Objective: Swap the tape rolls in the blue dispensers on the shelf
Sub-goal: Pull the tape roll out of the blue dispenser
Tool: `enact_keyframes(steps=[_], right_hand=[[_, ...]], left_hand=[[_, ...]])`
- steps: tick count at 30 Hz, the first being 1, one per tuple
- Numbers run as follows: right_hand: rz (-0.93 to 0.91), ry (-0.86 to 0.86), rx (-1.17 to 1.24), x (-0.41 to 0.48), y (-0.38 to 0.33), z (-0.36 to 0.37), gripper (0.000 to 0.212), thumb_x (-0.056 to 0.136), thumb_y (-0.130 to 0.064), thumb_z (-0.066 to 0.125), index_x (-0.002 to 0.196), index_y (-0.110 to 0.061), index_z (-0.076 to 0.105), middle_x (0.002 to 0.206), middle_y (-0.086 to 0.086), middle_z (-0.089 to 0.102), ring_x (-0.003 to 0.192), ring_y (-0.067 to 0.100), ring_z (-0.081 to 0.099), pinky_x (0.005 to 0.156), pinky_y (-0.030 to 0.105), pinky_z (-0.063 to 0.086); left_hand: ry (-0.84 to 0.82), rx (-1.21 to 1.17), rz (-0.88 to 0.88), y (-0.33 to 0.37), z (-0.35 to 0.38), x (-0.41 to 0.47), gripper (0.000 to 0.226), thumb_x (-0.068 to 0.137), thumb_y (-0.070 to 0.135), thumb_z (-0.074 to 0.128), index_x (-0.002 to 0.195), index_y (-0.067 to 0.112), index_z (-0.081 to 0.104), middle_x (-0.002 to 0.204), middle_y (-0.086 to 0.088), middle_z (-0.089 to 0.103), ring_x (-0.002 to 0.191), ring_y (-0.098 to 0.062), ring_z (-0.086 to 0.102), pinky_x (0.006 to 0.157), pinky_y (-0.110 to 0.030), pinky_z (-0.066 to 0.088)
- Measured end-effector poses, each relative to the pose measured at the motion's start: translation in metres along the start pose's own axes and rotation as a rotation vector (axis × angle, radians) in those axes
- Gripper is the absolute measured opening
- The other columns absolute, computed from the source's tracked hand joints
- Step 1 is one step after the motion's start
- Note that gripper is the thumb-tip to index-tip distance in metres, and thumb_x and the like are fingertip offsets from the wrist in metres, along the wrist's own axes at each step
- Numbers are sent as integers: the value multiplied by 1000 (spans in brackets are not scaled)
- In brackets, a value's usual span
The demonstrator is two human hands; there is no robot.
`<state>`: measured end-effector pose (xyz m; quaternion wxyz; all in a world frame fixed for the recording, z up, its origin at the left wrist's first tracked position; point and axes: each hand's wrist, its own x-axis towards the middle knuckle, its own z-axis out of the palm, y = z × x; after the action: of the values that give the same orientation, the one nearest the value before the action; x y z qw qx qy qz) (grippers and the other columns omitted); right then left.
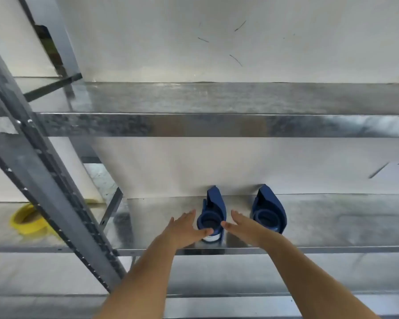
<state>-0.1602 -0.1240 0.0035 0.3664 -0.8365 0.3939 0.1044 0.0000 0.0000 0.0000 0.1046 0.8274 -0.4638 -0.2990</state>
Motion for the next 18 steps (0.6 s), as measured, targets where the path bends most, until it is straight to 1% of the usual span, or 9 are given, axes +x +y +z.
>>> enact_keyframes(steps=[2, 4, 5, 8, 10, 11, 13, 15, 18], right_hand=[[1, 7, 3, 3, 0, 1, 80, 96, -57, 36, 154, -13, 3, 162, 7, 3, 149, 24, 7, 120, 38, 11], [-3, -1, -36, 6, -1, 4, 80, 96, -57, 37, 154, -14, 2, 162, 8, 4, 149, 25, 9, 120, 39, 13], [-1, -8, -48, 10, -1, 5, 80, 96, -57, 36, 154, -14, 2, 162, 8, 3, 149, 25, 9, 120, 40, 13], [-3, -32, -47, 13, -3, 5, 78, 96, -56, 37, 154, -16, 3, 162, 8, 7, 147, 27, 17, 119, 42, 17], [-25, -30, -48, 12, -3, 5, 77, 96, -56, 37, 154, -17, 5, 161, 8, 13, 145, 27, 23, 118, 43, 22], [-33, -27, -48, 12, -4, 4, 76, 96, -55, 38, 154, -17, 5, 161, 8, 13, 145, 27, 23, 118, 43, 22], [-44, -29, -58, 10, -4, 2, 75, 98, -52, 38, 154, -15, 3, 162, 7, 7, 147, 26, 16, 119, 40, 18], [-53, -27, -85, 8, -4, -3, 74, 99, -48, 37, 154, -14, 0, 162, 6, 2, 149, 25, 10, 118, 38, 14], [-42, -23, -117, 7, 1, -10, 72, 101, -45, 36, 154, -13, -2, 162, 6, -1, 149, 25, 7, 118, 37, 12]], left_hand=[[25, 5, 25, 3, 4, 3, 94, 80, 70, 50, 150, 22, 11, 158, -2, 19, 145, -22, 18, 117, -42, 7], [62, -10, 66, 3, 11, 7, 88, 77, 67, 58, 145, 26, 22, 150, 1, 35, 138, -19, 32, 115, -43, 13], [74, -32, 87, 4, 12, 10, 85, 75, 65, 61, 143, 29, 25, 147, 4, 39, 135, -17, 35, 115, -43, 14], [87, -28, 101, 3, 19, 18, 85, 73, 60, 66, 142, 30, 26, 145, 8, 40, 133, -16, 38, 116, -45, 14], [126, -4, 102, 0, 23, 22, 79, 73, 59, 67, 137, 29, 32, 141, 8, 45, 129, -16, 43, 116, -45, 15], [143, 13, 98, -1, 24, 24, 75, 74, 58, 66, 135, 29, 34, 139, 8, 47, 127, -16, 45, 116, -44, 16], [151, 44, 83, -2, 24, 28, 69, 77, 56, 65, 133, 27, 37, 136, 7, 50, 125, -17, 47, 117, -44, 15], [143, 59, 74, -3, 23, 31, 67, 78, 53, 66, 133, 26, 38, 135, 6, 51, 125, -17, 48, 118, -45, 14], [128, 100, 70, -5, 21, 34, 66, 79, 51, 65, 133, 25, 38, 135, 5, 50, 125, -19, 47, 117, -45, 16]])
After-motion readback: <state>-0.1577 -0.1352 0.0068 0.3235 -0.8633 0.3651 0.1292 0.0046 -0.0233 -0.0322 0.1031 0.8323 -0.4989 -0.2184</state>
